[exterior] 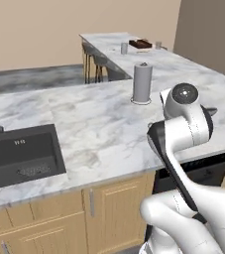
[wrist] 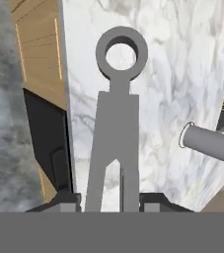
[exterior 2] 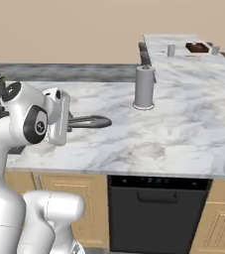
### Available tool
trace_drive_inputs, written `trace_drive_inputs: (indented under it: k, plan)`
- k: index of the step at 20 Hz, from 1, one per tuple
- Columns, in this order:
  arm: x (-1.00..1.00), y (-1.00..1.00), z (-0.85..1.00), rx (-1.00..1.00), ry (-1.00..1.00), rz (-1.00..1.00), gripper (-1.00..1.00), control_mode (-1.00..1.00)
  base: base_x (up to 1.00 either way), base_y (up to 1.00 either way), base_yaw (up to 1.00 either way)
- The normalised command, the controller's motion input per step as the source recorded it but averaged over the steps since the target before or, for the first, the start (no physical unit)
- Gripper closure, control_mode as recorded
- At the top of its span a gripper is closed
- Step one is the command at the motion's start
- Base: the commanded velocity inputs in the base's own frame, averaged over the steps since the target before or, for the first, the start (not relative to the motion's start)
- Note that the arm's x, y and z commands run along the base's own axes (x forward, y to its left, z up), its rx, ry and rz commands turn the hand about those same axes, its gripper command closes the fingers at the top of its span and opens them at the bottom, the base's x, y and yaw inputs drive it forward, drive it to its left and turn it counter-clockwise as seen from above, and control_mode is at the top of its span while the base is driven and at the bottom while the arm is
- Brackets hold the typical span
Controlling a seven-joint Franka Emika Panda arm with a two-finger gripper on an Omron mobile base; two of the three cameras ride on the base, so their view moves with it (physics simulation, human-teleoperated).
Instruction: Take the tongs from the drawer on the left and place them on the dining counter next to the tray containing the kebab skewer.
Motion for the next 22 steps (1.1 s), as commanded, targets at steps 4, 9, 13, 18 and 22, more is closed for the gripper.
trace_drive_inputs:
  k: [4, 9, 13, 18, 22]
  plan:
    - [0.00, 0.00, 0.00, 0.00, 0.00, 0.00, 1.00, 1.00, -0.09, -1.00, -0.09]
    - [0.00, 0.00, 0.00, 0.00, 0.00, 0.00, 1.00, 1.00, -0.06, -1.00, -0.08]
    - [0.00, 0.00, 0.00, 0.00, 0.00, 0.00, 1.00, 1.00, -0.04, -1.00, -0.08]
    - [0.00, 0.00, 0.00, 0.00, 0.00, 0.00, 1.00, 1.00, 0.00, -1.00, -0.05]
    - [0.00, 0.00, 0.00, 0.00, 0.00, 0.00, 1.00, 1.00, 0.00, -1.00, -0.03]
